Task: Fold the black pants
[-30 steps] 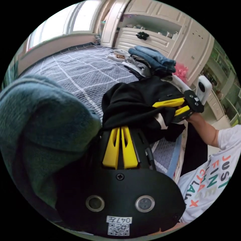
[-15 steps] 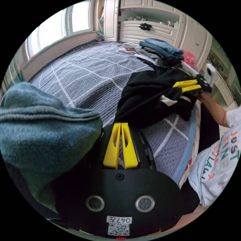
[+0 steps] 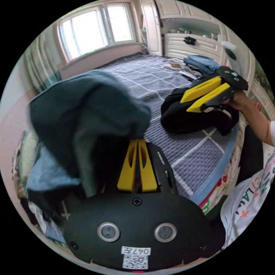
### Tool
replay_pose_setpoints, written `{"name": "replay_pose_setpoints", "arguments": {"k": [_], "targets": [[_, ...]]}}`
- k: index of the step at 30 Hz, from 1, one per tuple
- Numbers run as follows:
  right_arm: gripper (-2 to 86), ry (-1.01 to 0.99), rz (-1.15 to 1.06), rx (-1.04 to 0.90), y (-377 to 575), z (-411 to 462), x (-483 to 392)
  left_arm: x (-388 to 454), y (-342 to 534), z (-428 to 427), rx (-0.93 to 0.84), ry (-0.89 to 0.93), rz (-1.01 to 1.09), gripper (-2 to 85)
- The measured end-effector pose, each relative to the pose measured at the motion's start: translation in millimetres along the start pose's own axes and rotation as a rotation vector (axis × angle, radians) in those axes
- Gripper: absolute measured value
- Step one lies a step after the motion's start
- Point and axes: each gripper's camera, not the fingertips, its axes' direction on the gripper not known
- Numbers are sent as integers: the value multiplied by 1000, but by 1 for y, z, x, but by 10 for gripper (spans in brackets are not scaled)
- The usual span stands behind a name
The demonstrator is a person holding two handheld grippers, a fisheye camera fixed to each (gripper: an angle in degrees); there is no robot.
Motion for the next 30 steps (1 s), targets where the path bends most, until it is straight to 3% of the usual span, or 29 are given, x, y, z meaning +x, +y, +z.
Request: {"name": "replay_pose_setpoints", "arguments": {"k": [1,4,7,12,13,14,17,18,20,22,26,30], "targets": [[36,3,-31,-70,-25,29,-1,-6,11,-16,9,-60,-31,-10],[34,-1,-73,-289,-73,105,1,-22,33,-63,56,26,-84,-10],[27,-58,-91,-390,-95,162,-3,-54,56,-112,44,-38,-283,-9],[26,-16,-152,-353,-113,190,-18,-137,92,-128,98,306,-593,-7],[28,-13,-153,-309,-114,190,-21,-150,104,-141,147,297,-673,-7],[28,-11,-153,-297,-115,190,-22,-158,114,-158,167,178,-733,-5],[30,-3,-153,-336,-122,207,-26,-178,124,-169,20,-70,-776,37],[30,-1,-155,-345,-125,215,-27,-184,123,-167,13,-41,-782,69],[31,7,-153,-350,-129,224,-30,-212,114,-150,30,210,-823,252],[32,20,-146,-336,-132,231,-33,-233,101,-130,-77,303,-862,267],[35,34,-137,-318,-134,239,-37,-249,78,-137,-135,280,-895,271],[36,50,-123,-301,-135,249,-41,-253,74,-157,-100,255,-918,247]]}}
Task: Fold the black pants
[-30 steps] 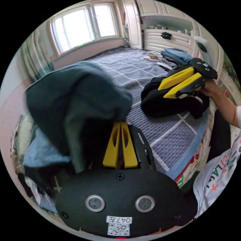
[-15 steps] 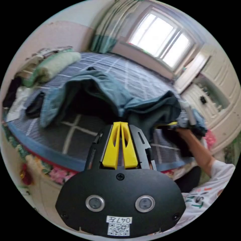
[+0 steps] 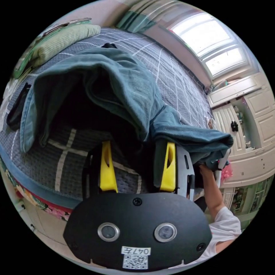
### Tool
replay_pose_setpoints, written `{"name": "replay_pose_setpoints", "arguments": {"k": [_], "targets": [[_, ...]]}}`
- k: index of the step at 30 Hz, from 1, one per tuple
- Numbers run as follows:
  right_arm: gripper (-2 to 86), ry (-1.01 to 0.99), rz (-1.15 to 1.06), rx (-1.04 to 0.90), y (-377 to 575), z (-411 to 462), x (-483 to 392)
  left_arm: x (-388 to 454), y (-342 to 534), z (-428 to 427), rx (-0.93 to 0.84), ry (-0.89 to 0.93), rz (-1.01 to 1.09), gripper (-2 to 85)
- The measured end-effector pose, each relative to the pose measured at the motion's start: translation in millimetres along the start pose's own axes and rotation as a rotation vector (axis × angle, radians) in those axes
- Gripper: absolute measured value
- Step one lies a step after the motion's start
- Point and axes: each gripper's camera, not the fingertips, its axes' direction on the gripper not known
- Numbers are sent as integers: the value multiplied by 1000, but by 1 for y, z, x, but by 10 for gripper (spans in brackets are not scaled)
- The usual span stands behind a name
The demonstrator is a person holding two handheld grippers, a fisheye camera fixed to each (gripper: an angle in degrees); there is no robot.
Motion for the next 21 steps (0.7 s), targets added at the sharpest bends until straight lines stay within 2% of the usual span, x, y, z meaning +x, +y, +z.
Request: {"name": "replay_pose_setpoints", "arguments": {"k": [5,9,13,19,21], "targets": [[37,2,18,37,2,6,-4,-17,7,-36,112,97,-83,204],[38,-1,26,41,-3,11,-5,-23,-4,-30,57,134,-138,204],[39,13,23,48,-4,13,-10,11,1,-59,105,-30,-39,180],[37,7,33,57,-6,16,-11,21,9,-93,240,-96,-28,160],[36,6,40,55,-7,17,-12,16,-6,-74,126,-46,-42,186]]}}
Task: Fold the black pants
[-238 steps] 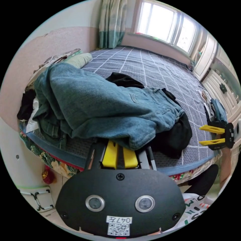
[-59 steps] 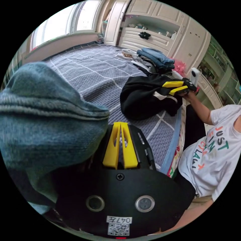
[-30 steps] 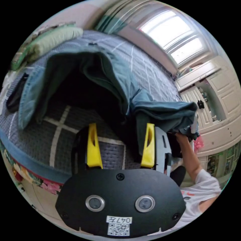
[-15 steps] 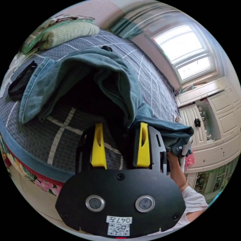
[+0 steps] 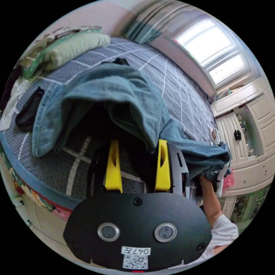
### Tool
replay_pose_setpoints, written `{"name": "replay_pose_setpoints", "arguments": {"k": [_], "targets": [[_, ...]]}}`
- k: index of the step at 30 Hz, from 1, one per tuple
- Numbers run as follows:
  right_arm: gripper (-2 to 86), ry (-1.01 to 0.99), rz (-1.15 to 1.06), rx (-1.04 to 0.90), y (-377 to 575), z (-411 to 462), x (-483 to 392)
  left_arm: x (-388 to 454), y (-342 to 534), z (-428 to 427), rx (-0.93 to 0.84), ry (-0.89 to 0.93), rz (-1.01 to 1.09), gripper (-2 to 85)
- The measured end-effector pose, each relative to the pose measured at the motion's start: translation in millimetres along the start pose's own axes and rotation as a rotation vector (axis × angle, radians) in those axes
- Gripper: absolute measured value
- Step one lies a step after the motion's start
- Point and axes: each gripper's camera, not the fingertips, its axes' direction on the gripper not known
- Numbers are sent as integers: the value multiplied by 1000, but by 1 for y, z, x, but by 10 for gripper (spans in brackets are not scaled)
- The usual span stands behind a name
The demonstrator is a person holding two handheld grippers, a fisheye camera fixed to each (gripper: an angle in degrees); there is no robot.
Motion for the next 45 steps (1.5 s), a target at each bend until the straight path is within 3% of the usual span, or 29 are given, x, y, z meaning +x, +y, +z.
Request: {"name": "replay_pose_setpoints", "arguments": {"k": [2,8,12,14,21,26,28,30,32,33,35,37,45], "targets": [[35,0,6,0,0,0,-1,1,-7,30,-128,32,-29,190],[27,12,11,7,0,-4,-5,21,-16,34,-8,43,10,69],[12,35,31,97,-8,-21,-7,43,-23,25,-12,63,151,46],[7,18,55,144,-21,-31,-4,56,-20,1,37,25,249,43],[-1,2,-69,242,-147,-60,-29,17,-47,-125,284,13,231,45],[2,-3,-148,319,-275,-86,-59,-32,-85,-225,440,-178,148,57],[7,-49,-167,262,-321,-76,-65,-63,-98,-230,383,-229,59,76],[10,-75,-161,189,-331,-60,-68,-99,-110,-211,181,-264,-22,119],[12,-92,-136,199,-316,-54,-67,-144,-102,-167,-96,-195,-64,168],[13,-95,-141,208,-298,-52,-67,-154,-95,-156,-141,-155,-73,169],[15,-74,-156,185,-266,-49,-65,-181,-55,-132,-119,129,-104,160],[15,-70,-147,160,-217,-52,-56,-186,-25,-120,-101,216,-98,151],[23,-160,14,303,-26,-147,-28,-90,88,-96,-162,312,142,104]]}}
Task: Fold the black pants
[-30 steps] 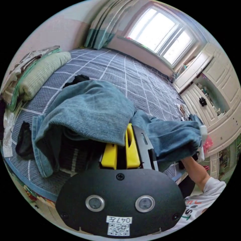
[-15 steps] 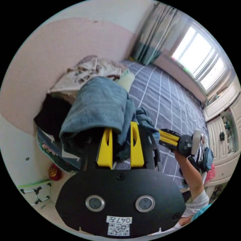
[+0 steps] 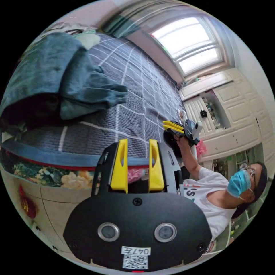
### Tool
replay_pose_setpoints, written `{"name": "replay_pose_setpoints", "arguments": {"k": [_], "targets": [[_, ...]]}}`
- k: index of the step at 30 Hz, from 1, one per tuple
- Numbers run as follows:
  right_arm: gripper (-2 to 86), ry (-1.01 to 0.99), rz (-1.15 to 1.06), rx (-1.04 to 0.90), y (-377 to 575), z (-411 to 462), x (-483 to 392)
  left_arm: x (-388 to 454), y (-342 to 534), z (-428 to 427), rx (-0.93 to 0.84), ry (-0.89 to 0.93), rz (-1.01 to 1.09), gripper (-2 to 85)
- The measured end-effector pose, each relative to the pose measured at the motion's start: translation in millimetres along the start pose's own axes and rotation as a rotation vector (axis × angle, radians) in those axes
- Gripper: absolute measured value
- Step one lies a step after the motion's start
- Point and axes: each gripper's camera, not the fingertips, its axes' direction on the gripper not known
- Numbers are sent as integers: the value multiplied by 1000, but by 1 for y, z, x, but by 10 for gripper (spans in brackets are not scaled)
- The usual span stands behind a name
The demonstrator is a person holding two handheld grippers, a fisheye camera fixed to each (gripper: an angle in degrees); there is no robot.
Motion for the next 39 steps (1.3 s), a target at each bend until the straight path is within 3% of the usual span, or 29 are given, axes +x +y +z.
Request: {"name": "replay_pose_setpoints", "arguments": {"k": [6,12,16,19,21,23,24,25,26,30,32,34,39], "targets": [[30,227,93,93,140,-133,-23,148,31,124,-121,53,385,89],[53,615,259,-45,274,-248,0,270,61,291,-209,-9,605,105],[125,515,371,-101,341,-290,49,320,72,384,-202,-113,638,188],[138,444,415,-76,377,-291,61,336,73,438,-203,-172,602,292],[134,443,384,-118,383,-293,58,347,73,474,-245,-166,606,318],[126,521,341,-145,384,-300,53,362,74,529,-328,-256,651,301],[117,565,334,-150,385,-307,51,365,75,544,-364,-288,663,227],[105,590,351,-142,388,-314,51,370,80,571,-432,-351,706,80],[94,598,366,-132,389,-319,51,375,90,586,-452,-389,777,49],[33,678,420,4,407,-355,39,383,109,563,-324,-312,862,20],[20,698,447,85,413,-371,33,362,100,509,-212,-155,760,15],[14,671,459,211,417,-387,25,334,93,465,-116,-117,653,16],[18,594,432,283,408,-386,13,256,113,379,118,-470,432,44]]}}
